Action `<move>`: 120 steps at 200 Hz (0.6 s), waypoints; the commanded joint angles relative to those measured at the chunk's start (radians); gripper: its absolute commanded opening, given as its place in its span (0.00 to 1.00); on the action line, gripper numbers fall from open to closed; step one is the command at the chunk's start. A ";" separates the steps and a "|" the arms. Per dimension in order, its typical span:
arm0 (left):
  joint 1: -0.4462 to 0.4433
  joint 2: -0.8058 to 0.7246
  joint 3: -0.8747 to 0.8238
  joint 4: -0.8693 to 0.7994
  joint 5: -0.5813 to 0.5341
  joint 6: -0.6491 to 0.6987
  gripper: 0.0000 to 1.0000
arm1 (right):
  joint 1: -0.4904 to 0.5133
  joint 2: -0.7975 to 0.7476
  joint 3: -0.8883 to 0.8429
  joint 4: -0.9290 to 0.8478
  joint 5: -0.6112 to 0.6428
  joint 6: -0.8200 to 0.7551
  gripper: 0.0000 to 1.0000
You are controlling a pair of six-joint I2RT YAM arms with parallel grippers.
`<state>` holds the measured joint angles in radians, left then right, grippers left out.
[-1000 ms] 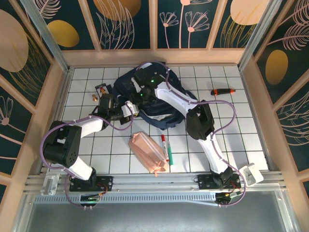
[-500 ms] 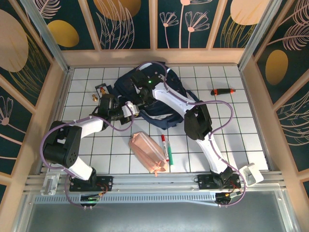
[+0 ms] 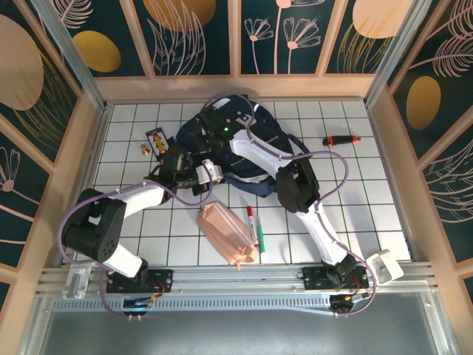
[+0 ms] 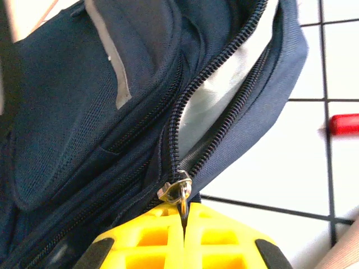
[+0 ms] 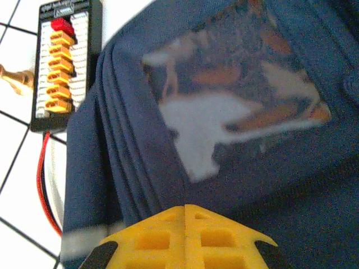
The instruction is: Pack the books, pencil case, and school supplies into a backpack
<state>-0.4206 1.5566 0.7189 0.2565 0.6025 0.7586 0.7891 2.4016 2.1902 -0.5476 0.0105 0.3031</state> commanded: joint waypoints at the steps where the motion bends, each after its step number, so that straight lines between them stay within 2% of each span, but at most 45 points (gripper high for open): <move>1: -0.013 -0.052 0.024 0.023 0.072 -0.030 0.00 | -0.014 0.022 -0.007 0.102 0.013 0.016 0.00; 31: -0.013 -0.043 0.026 0.032 -0.020 -0.078 0.01 | -0.042 -0.011 -0.040 0.121 -0.043 -0.015 0.00; 35: -0.013 -0.035 0.034 0.019 -0.024 -0.079 0.04 | -0.049 -0.026 -0.054 0.126 -0.044 -0.020 0.00; 37: -0.013 -0.034 0.037 0.012 -0.025 -0.079 0.10 | -0.052 -0.035 -0.063 0.129 -0.043 -0.021 0.00; 49: -0.013 -0.022 0.061 -0.018 -0.027 -0.084 0.29 | -0.080 -0.119 -0.151 0.173 -0.048 -0.025 0.14; 74: -0.013 -0.063 0.062 -0.015 -0.027 -0.085 0.34 | -0.157 -0.326 -0.376 0.264 -0.068 0.068 0.32; 94: -0.012 -0.128 0.060 -0.017 -0.070 -0.089 0.45 | -0.201 -0.489 -0.526 0.273 -0.085 0.193 0.38; 102: -0.009 -0.152 0.064 -0.038 -0.104 -0.097 0.52 | -0.201 -0.551 -0.571 0.258 -0.089 0.225 0.38; 110: -0.002 -0.165 0.076 -0.043 -0.171 -0.180 0.64 | -0.192 -0.603 -0.609 0.229 -0.096 0.262 0.38; 120: 0.003 -0.164 0.111 -0.045 -0.345 -0.355 0.74 | -0.168 -0.661 -0.651 0.179 -0.096 0.313 0.39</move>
<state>-0.4301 1.4277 0.7631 0.2245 0.4969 0.6388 0.5678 1.9232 1.6157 -0.3500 -0.0570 0.4545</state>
